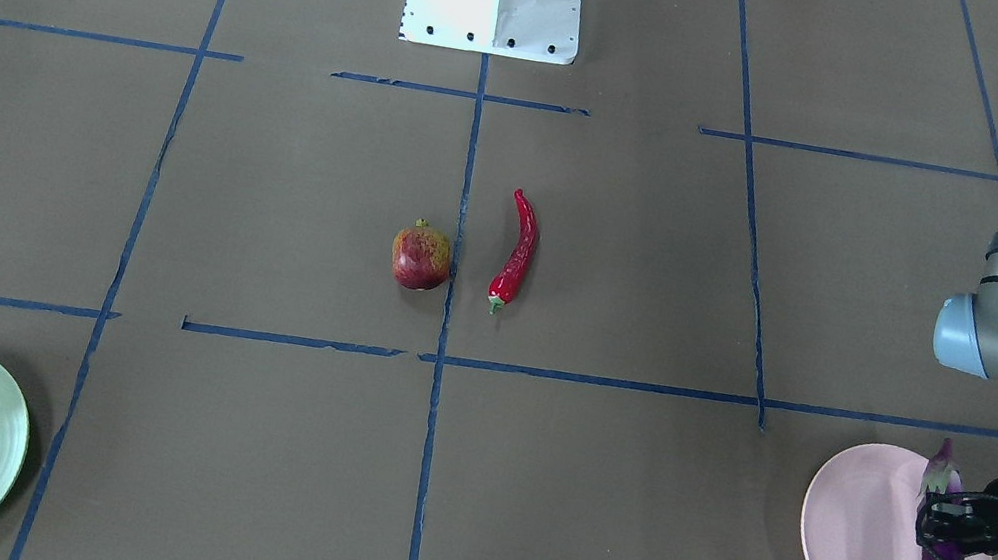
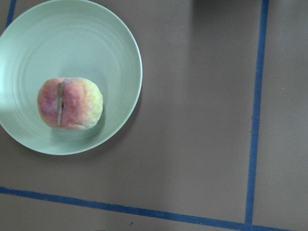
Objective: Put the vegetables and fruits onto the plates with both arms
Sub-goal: 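Release the eggplant with the left gripper while the right gripper reaches for the apple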
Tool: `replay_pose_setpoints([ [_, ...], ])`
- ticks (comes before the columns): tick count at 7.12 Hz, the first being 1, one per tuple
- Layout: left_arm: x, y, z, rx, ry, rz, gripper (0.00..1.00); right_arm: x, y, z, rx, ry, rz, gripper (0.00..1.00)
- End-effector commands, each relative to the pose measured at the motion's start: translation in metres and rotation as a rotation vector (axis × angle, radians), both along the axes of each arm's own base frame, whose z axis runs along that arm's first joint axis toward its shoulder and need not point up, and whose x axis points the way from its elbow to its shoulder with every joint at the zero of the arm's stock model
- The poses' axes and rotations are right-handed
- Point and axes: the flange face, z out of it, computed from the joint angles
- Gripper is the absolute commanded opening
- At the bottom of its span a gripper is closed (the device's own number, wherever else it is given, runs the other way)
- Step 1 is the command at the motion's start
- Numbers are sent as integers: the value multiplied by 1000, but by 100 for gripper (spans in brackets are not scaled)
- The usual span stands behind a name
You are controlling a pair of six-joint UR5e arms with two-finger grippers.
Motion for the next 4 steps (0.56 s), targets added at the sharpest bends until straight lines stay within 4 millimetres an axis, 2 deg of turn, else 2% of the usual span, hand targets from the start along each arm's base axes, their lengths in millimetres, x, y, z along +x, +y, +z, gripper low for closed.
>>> replay_pose_setpoints([
  [1,-29,8,-19,13,90,15,100,-95,20,-91,-47,-76,21,100],
  [2,-36,33,-23,63,79,7,100,-148,24,-146,-38,-105,21,100],
  [3,-38,40,-22,56,78,6,100,-213,36,-190,-77,-127,27,100],
  [4,-36,39,-27,54,81,0,100,-286,56,-230,-74,-132,12,100],
])
